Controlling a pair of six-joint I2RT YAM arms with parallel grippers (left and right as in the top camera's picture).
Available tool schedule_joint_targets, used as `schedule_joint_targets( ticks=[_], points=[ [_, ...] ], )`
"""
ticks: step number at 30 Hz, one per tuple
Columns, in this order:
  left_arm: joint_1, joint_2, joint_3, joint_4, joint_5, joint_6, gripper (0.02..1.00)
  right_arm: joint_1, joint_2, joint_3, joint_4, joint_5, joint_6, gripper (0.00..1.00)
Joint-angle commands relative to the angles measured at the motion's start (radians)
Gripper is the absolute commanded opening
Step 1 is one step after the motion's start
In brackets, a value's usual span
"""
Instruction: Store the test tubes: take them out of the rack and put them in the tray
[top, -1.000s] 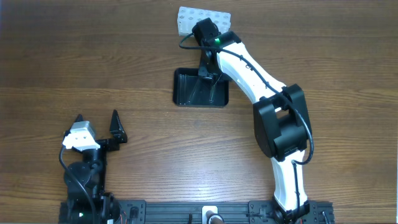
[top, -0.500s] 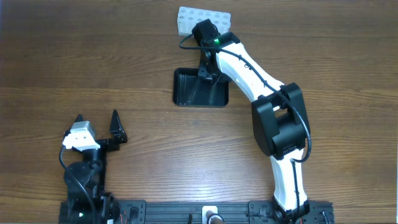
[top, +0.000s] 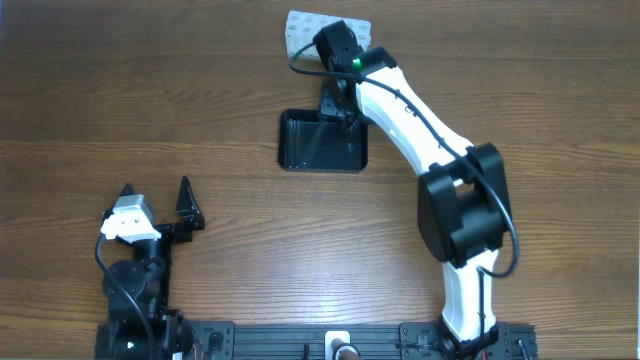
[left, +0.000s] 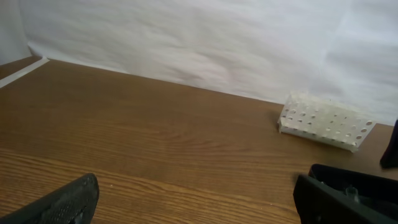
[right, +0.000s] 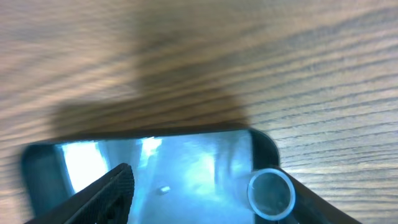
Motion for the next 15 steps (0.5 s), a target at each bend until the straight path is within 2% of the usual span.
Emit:
schedule_joint_targets(
  ticks=[1, 15],
  points=[
    [0.003, -0.007, -0.004, 0.001, -0.004, -0.010, 0.998, 0.031, -0.054, 0.003, 0.002, 0.016, -0.006, 0.678],
    [0.003, -0.007, -0.004, 0.001, -0.004, -0.010, 1.000, 0.030, -0.053, -0.117, 0.023, 0.018, -0.030, 0.695]
  ],
)
